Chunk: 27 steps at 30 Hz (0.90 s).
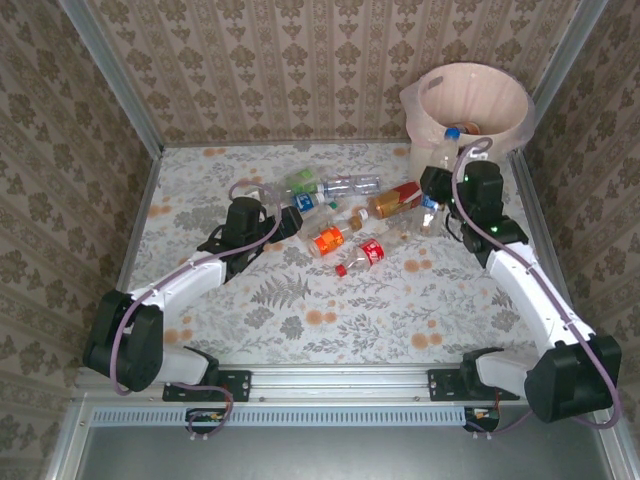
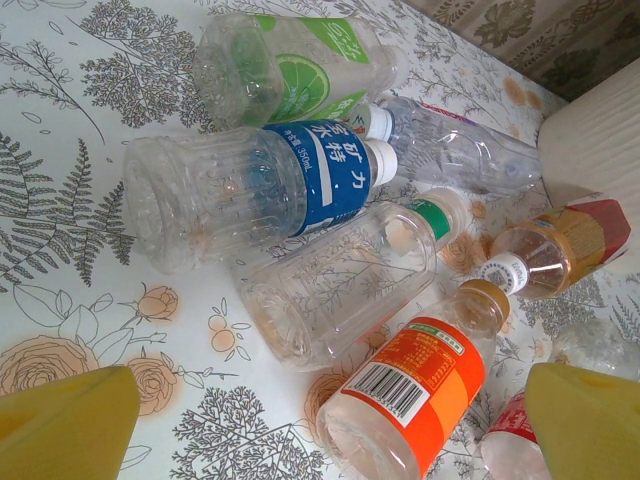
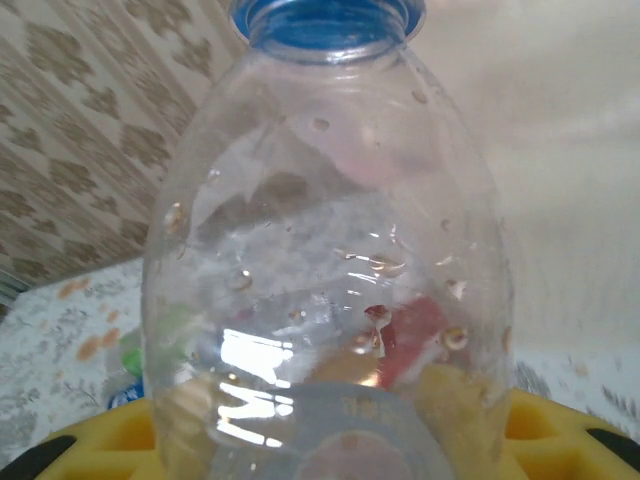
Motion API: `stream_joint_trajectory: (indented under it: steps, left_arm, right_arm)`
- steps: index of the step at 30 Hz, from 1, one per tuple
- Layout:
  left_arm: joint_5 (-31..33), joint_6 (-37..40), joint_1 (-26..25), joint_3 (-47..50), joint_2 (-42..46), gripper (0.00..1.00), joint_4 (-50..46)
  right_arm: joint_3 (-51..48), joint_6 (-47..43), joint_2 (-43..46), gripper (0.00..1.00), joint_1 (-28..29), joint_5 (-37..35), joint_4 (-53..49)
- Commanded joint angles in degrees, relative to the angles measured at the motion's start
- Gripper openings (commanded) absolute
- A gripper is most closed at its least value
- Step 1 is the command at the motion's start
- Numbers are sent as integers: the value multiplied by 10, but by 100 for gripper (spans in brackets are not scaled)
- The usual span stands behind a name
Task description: Put the plastic bottles in the bin
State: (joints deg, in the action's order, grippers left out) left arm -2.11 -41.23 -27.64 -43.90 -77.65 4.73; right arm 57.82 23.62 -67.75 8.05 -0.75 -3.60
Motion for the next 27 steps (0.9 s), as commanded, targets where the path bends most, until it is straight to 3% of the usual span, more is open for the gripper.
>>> stream_joint_trajectory:
  steps: [1,11,22,27]
  left_arm:
    - [3,-11,5,-4,5,100,7]
    - [13,-21,5,10,28,100,10]
    - [19,-33,4,19,45,100,13]
    - [28,-36,2,25,59,100,10]
  right_arm:
    - [60,-47,0,45,2,15,38]
    - [241,-121,-109,44,-11,11,60]
    - [436,-147,-244,43,-66,-95,52]
    - [478,-171,-299,43,-85,-144,58]
